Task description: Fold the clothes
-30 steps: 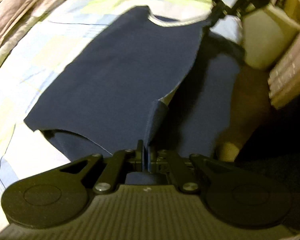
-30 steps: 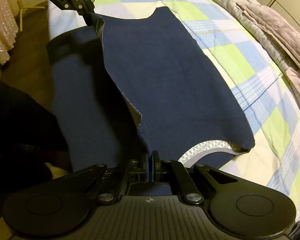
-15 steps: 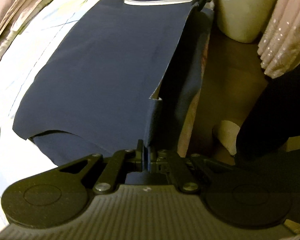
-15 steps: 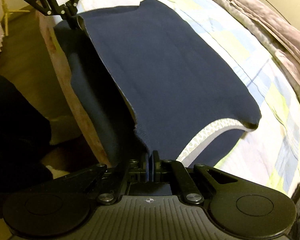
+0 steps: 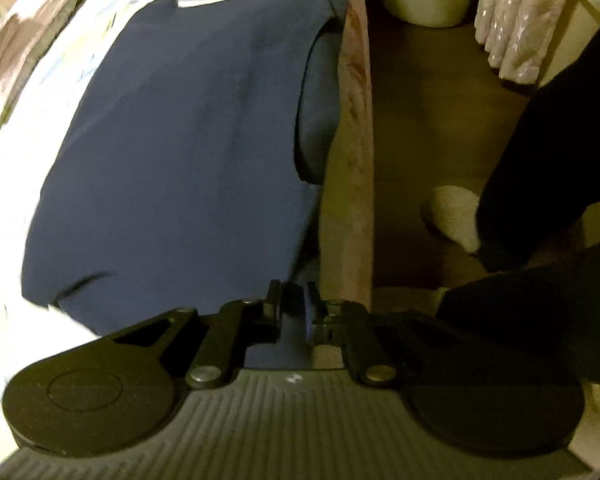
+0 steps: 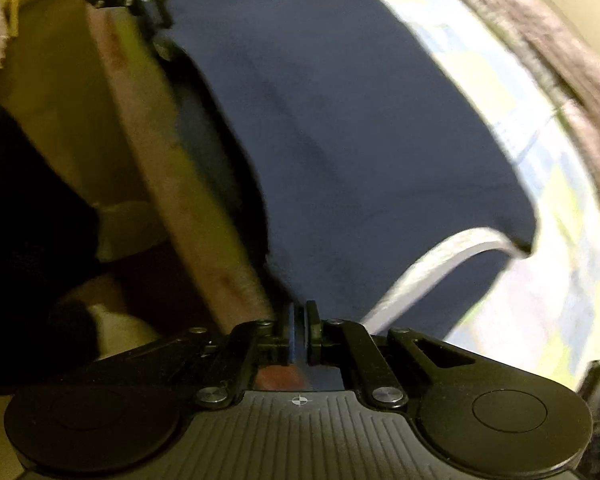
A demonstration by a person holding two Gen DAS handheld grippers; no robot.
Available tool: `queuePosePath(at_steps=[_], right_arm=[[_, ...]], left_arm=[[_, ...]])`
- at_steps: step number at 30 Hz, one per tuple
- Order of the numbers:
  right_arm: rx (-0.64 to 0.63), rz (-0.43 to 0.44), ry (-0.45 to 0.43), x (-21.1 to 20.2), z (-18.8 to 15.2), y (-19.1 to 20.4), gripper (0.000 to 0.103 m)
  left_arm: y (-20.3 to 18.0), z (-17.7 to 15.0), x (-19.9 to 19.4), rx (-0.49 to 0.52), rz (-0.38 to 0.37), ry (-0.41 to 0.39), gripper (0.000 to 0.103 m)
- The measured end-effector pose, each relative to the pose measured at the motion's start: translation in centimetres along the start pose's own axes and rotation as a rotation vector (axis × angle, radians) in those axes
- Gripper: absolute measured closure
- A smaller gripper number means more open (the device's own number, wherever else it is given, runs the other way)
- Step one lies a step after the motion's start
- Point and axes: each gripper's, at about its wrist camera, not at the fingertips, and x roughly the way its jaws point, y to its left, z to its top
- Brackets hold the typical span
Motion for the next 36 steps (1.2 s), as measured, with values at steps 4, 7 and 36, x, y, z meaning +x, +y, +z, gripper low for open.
queuePosePath(at_steps=[4,7,36], right_arm=[[0.048,0.007,0.028,-1.1,-0.2,0.0,0.102],[0.158,0.001,0.008,-1.6,0.0,-1.1,0.102],[0.652,0.012,-0.131,-3.4,5.5,-4.8,0.029]], left_arm=[[1.0,0.1,-1.3,-0.098,0.009,-0.005,0.093],[2.2,0.7,-1.6,-0.174,0.030,-0.034,0.091],[10.6,-0.7,-5.1,-0.246,0.158,0.050,0.065]])
